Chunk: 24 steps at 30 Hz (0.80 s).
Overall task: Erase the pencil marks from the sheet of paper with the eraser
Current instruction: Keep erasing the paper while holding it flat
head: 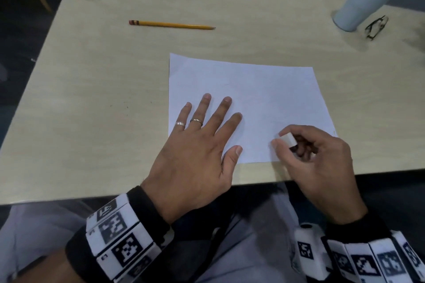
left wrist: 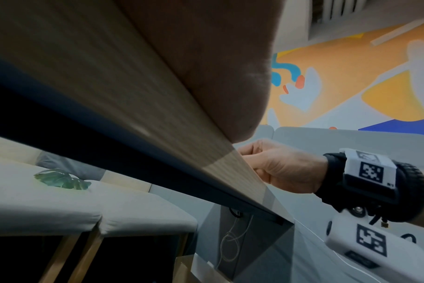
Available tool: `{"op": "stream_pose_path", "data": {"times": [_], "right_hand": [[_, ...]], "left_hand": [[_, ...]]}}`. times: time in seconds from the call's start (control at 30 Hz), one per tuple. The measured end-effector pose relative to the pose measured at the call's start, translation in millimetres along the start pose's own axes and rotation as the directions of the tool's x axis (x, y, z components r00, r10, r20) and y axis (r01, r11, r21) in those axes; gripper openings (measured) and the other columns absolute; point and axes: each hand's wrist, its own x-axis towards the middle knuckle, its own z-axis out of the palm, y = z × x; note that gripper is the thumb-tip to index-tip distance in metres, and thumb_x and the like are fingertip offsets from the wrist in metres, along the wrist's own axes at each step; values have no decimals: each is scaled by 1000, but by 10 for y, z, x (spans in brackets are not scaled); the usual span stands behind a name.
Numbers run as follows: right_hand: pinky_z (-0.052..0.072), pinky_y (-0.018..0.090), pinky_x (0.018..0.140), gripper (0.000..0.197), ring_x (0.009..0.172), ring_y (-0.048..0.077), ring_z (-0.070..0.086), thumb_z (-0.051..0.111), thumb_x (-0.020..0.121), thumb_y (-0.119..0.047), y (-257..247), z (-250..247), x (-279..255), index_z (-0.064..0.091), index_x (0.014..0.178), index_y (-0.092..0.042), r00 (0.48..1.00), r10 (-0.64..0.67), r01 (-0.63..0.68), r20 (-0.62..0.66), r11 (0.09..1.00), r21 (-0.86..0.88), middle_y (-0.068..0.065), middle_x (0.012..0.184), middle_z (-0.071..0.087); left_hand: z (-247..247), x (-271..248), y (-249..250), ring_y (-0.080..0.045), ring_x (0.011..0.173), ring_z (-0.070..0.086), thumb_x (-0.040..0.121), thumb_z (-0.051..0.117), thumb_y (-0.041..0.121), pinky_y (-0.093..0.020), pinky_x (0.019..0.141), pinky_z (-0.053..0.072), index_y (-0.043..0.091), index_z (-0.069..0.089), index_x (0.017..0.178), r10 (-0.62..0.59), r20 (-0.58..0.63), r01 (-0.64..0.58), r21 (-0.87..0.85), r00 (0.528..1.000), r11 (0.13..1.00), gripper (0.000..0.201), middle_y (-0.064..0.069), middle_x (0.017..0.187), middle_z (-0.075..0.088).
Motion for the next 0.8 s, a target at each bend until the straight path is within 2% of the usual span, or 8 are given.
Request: {"op": "stream_pose_path", "data": {"times": [0.1,0.2,0.3,0.43,0.5,0.6,0.7,0.8], "right_hand": [[46,22,63,14,62,14,53,85,90,-10,-127,167,-58,77,90,-23,995,-61,59,85,998,17,-7,74,63],[45,30,61,15,60,15,51,84,90,-10,68,-38,15,76,83,-20,1000,8,-8,26,1000,-9,-2,73,63],[44,30,58,19,57,11,48,83,91,-7,96,-150,48,74,78,-19,999,22,-24,-46,999,-29,0,67,59],[46,31,62,14,61,17,52,83,91,-10,-119,136,-43,75,81,-18,996,-63,64,70,998,-11,-1,70,61],[45,34,63,14,62,16,50,82,91,-11,32,43,0,74,81,-16,999,-18,19,36,999,-34,2,72,61],[42,28,63,15,61,12,47,81,92,-12,150,-134,65,75,79,-16,997,24,-28,-68,997,-70,-1,70,58],[40,19,63,18,62,13,50,81,92,-11,-38,22,14,75,78,-19,1000,-15,16,15,999,-37,-5,70,56],[40,21,63,17,62,12,50,81,93,-10,9,66,-7,75,78,-17,999,-14,15,40,999,-50,-2,70,56]], "left_hand": [[13,12,-8,-26,163,-7,109,14,54,-52,131,6,28,19,168,-1,-4,1,4,1000,1000,65,2,177,0],[22,15,-10,-25,163,-9,109,13,54,-51,131,4,29,17,168,-1,-4,1,4,1000,1000,65,3,177,-2],[12,6,-2,-25,163,-9,108,13,54,-52,131,5,29,18,168,-6,-8,6,4,1000,1000,65,3,177,-1],[8,11,-5,-25,163,-8,108,14,55,-51,131,5,29,19,168,-4,-4,4,2,1000,1000,66,3,177,0],[10,10,-7,-26,163,-6,108,15,55,-52,131,6,28,21,168,1,-7,-1,0,1000,1000,65,2,177,2],[-3,0,-5,-26,163,-7,108,14,54,-52,131,5,29,19,168,-1,-4,1,2,1000,1000,65,2,177,0],[-10,-1,-2,-25,163,-10,108,12,55,-51,131,4,29,17,168,-2,-4,2,0,1000,1000,66,3,177,-2],[8,9,-10,-25,163,-8,108,13,55,-52,131,5,29,18,168,4,-8,-4,-1,1000,1000,66,2,177,0]]}}
